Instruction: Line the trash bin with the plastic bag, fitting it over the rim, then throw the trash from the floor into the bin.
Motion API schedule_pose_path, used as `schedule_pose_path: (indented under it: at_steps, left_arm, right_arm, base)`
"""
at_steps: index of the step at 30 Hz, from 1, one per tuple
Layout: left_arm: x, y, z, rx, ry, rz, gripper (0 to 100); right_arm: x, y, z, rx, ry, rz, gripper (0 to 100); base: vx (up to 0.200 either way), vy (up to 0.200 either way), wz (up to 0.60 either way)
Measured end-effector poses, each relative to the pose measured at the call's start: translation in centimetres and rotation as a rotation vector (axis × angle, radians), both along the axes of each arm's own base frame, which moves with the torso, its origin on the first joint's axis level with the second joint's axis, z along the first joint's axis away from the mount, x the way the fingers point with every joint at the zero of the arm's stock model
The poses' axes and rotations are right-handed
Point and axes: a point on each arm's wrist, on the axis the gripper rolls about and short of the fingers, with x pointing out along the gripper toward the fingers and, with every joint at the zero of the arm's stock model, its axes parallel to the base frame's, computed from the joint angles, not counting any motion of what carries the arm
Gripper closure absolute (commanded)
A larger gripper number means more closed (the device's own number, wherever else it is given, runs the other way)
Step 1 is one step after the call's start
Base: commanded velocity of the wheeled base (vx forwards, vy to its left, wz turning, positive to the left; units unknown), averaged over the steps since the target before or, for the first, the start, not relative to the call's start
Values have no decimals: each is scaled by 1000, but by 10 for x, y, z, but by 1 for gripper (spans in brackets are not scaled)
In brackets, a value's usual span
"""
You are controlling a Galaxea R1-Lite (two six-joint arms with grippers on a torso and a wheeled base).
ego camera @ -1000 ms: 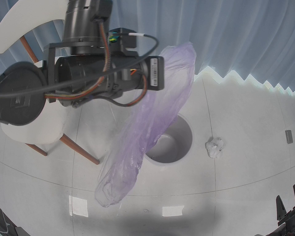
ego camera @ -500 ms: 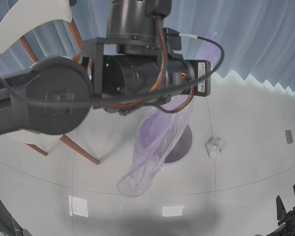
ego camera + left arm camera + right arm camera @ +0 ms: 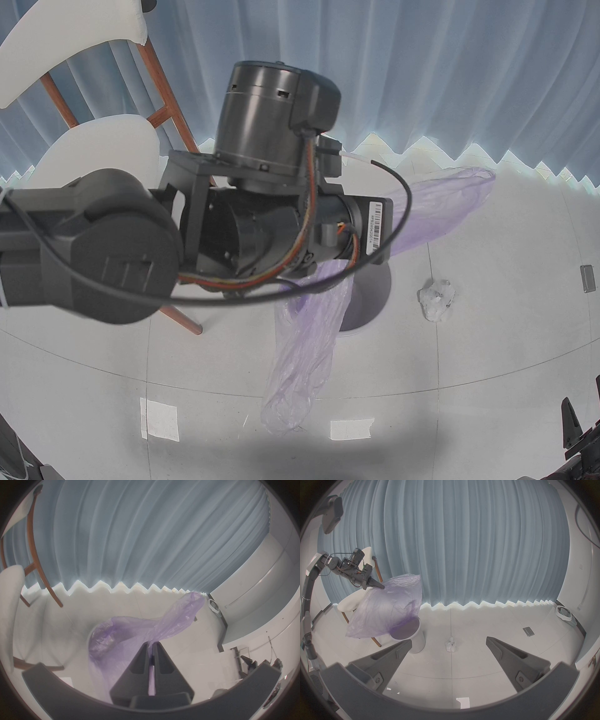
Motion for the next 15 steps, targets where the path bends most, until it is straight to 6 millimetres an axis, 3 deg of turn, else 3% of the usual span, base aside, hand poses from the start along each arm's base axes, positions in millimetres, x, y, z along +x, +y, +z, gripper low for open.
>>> schedule_pose_path:
  at_steps: [10, 13, 15]
  left_arm:
    - [-40, -16, -11, -104, 151, -49, 100]
    - [-38, -14, -19, -84, 165, -39, 100]
    - [-26, -5, -21, -73, 158, -4, 100]
  right_arm:
    - [0, 0, 0, 0, 0, 0, 0]
    - [0, 0, 0, 0, 0, 0, 0]
    - [0, 0, 0, 0, 0, 0, 0]
  base:
    - [0, 0, 0]
    - [0, 0, 0]
    - [0, 0, 0]
